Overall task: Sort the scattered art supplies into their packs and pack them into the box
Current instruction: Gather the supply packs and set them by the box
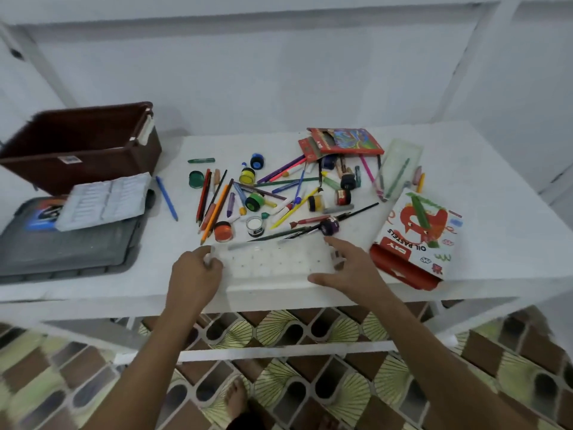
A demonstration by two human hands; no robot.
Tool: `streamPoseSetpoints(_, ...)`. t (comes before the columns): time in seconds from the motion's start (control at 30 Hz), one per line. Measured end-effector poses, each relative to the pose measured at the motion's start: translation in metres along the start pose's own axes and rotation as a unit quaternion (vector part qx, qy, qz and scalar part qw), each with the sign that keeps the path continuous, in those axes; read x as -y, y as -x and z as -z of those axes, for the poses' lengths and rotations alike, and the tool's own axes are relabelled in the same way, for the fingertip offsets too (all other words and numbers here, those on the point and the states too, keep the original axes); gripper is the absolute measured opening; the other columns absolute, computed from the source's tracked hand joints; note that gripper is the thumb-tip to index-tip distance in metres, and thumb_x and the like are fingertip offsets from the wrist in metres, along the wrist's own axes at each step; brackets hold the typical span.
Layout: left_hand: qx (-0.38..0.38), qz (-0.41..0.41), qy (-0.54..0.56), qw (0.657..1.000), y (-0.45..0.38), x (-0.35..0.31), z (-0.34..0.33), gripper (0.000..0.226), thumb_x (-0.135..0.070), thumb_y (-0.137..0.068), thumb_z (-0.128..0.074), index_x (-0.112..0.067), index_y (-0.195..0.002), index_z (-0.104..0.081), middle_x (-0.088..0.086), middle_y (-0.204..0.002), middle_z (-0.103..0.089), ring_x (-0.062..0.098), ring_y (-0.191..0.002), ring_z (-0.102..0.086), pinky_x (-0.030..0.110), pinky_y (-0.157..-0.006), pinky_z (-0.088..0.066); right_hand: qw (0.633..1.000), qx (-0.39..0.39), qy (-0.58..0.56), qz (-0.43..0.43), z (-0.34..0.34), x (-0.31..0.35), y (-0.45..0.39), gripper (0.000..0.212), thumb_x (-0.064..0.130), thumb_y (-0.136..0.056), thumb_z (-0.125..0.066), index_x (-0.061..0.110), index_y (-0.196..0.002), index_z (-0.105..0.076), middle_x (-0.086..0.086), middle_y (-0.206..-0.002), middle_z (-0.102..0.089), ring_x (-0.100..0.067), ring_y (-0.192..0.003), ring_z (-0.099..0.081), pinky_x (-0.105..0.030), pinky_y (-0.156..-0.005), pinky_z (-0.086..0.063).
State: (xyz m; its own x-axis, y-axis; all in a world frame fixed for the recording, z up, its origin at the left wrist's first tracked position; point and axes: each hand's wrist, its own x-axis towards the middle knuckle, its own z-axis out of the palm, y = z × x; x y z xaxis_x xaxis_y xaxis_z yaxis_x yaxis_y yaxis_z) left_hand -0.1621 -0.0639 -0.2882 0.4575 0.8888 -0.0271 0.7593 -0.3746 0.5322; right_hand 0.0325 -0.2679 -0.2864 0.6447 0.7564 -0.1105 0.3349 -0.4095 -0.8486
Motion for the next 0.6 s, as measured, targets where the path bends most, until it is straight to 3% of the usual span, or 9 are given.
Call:
streamPoseSetpoints(0.1, 0.0, 0.015, 0.003, 1.0, -0.006, -0.005, -0.003, 0.032, -0.021, -0.092, -0.051, -0.009, -0.121, -0.059, 0.012, -0.1, -0.067, 0.02, -0.073, -0.056, 0.027, -0.069, -0.041, 1.0, -0.009, 0.009, 0.014, 0.0, -0.001, -0.004, 0.084, 0.034, -0.068, -0.083, 0.02, -0.14, -0.043, 0.002, -0.135, -0.045, -0.007, -0.104, -0.047, -0.005, -0.072, -0.039)
streamPoseSetpoints(0.23, -0.006, 0.031, 0.001, 0.999, -0.017, -0.004, -0.004, 0.037, -0.028, -0.09, -0.054, -0.01, -0.123, -0.054, 0.01, -0.098, -0.065, 0.019, -0.074, -0.058, 0.031, -0.068, -0.047, 0.999, -0.042, 0.024, 0.009, -0.004, 0.0, -0.009, 0.081, 0.04, -0.068, -0.082, 0.026, -0.138, -0.045, 0.001, -0.119, -0.044, -0.002, -0.083, -0.045, -0.007, -0.063, -0.041)
streamPoseSetpoints(0.47, -0.107, -0.063, -0.044, 0.991, -0.028, -0.03, 0.006, 0.042, -0.038, -0.089, -0.056, -0.008, -0.118, -0.056, 0.015, -0.109, -0.05, 0.03, -0.098, -0.05, 0.039, -0.078, -0.046, 0.994, -0.102, 0.049, 0.01, 0.007, 0.005, -0.01, 0.074, 0.045, -0.066, -0.081, 0.025, -0.131, -0.052, 0.003, -0.108, -0.046, -0.004, -0.073, -0.047, -0.009, -0.058, -0.034)
streamPoseSetpoints(0.6, -0.063, -0.128, -0.007, 0.99, -0.05, -0.077, 0.001, 0.037, -0.033, -0.088, -0.058, -0.012, -0.119, -0.058, 0.013, -0.12, -0.05, 0.026, -0.108, -0.048, 0.029, -0.081, -0.041, 0.984, -0.166, 0.07, 0.016, 0.036, 0.01, -0.016, 0.061, 0.042, -0.072, -0.079, 0.022, -0.125, -0.056, -0.001, -0.108, -0.05, -0.006, -0.071, -0.049, -0.01, -0.059, -0.034)
